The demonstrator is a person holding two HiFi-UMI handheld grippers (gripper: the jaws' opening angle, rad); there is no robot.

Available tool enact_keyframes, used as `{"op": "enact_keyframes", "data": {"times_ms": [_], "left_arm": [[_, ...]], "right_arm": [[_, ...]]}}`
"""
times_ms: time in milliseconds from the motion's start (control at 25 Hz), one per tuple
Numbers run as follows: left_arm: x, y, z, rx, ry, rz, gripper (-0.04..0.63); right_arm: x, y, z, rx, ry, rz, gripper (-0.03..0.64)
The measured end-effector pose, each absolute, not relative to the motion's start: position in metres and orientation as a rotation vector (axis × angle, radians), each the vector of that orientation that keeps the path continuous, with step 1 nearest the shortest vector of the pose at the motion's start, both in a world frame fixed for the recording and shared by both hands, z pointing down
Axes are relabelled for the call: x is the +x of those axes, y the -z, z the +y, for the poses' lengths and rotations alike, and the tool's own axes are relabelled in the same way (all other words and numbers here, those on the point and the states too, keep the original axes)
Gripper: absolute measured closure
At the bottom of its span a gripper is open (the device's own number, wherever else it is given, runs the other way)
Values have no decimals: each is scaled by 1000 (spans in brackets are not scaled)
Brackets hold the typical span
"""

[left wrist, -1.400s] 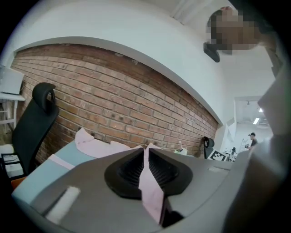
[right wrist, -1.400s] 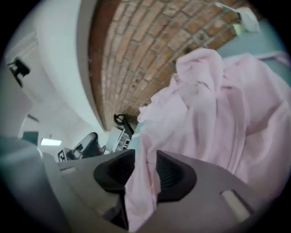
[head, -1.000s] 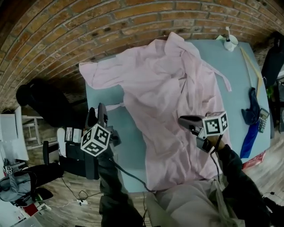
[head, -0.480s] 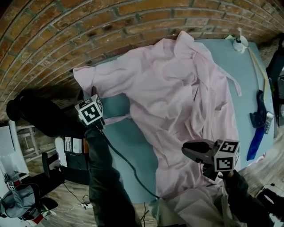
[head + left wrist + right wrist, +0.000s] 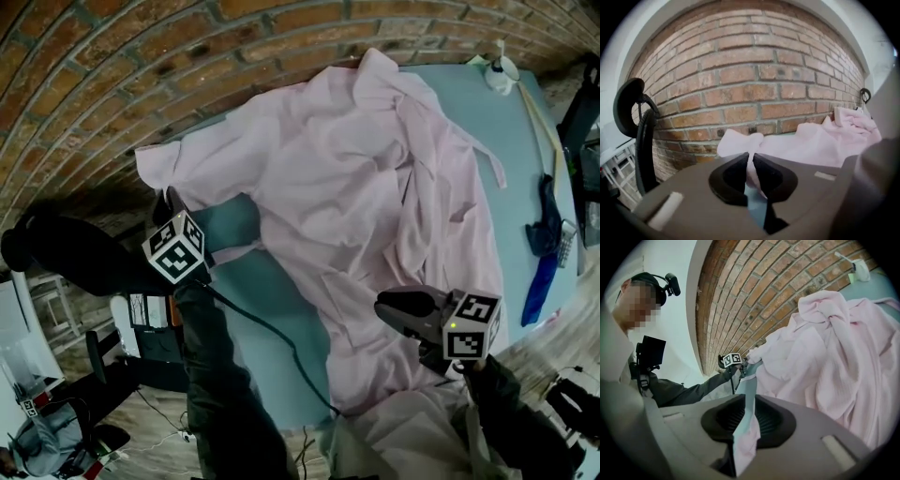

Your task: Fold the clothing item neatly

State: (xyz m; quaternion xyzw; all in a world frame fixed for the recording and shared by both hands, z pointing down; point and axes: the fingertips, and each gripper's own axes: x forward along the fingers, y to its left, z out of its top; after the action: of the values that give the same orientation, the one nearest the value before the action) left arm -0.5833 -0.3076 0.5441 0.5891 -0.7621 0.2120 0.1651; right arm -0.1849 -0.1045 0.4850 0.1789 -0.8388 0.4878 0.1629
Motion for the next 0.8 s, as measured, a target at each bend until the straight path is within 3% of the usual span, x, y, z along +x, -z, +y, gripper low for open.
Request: {"op": "enact_keyframes", "data": {"times_ms": [240, 440, 640, 800], "left_arm": [[-465, -410, -276, 2400, -437, -2323, 571], [-309, -340, -232, 3105, -428, -1888, 571], [-152, -423, -176, 3564, -955, -965, 569], [-102, -514, -138, 3498, -1300, -444, 552]], "right_arm": [[-170, -488, -114, 590, -1382, -2413, 549], [-126, -482, -120, 714, -1365, -2424, 549], [-60, -478, -124, 917, -1396, -2402, 549], [-26, -480, -120, 1004, -1414, -2388, 549]]}}
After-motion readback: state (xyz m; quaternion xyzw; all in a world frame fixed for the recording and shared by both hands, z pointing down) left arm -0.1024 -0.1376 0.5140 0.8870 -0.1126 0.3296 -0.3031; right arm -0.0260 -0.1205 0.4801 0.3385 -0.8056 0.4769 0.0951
